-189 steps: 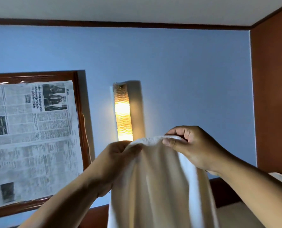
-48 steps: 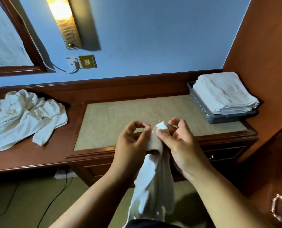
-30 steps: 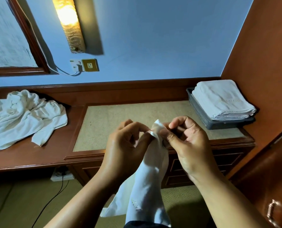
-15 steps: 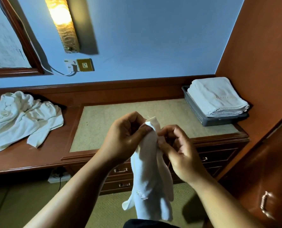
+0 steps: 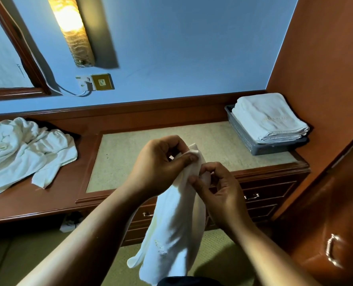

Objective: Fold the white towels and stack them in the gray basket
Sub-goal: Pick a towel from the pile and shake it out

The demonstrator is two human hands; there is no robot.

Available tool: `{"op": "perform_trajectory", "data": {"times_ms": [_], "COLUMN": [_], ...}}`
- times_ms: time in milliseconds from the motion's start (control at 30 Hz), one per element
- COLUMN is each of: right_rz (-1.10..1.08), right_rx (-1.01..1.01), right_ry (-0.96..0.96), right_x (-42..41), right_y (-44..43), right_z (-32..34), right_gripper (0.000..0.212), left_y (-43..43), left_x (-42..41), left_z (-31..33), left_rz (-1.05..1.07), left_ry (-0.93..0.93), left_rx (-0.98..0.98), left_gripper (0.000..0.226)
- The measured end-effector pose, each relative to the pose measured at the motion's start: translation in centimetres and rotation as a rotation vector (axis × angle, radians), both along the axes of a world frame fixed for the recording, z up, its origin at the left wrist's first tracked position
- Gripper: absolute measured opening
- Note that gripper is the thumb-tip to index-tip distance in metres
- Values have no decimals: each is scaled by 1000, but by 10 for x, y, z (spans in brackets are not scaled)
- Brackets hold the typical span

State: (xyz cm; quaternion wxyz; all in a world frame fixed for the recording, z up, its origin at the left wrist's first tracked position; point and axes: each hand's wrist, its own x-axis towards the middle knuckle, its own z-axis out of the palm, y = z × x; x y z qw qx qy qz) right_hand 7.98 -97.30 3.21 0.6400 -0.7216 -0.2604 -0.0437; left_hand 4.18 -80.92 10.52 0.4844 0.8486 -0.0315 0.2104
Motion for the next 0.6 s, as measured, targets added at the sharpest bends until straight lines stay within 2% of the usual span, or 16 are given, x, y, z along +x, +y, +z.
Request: {"op": "perform_trajectory", "data": {"times_ms": [200, 367, 433, 533, 600], "right_rz": [37, 122, 209, 317, 323], "right_rx": [34, 21, -37, -233, -376], "right_ry": [101, 98, 132, 139, 140], "right_x": [1, -3, -2, 2, 10], "right_y": [7, 15, 17, 18, 14], "right_z": [1, 1, -3, -17, -31], "right_gripper": [24, 24, 26, 23, 19], "left_y": [7, 10, 11, 15, 26], "left_x": [-2, -5, -7, -8, -4], "left_z": [1, 5, 8, 10, 10], "left_rz": [3, 23, 42, 109, 180], "left_ry": [23, 21, 25, 38, 35], "left_rx": [0, -76, -84, -91, -200], "left_gripper": [14, 9, 8, 9, 7]}}
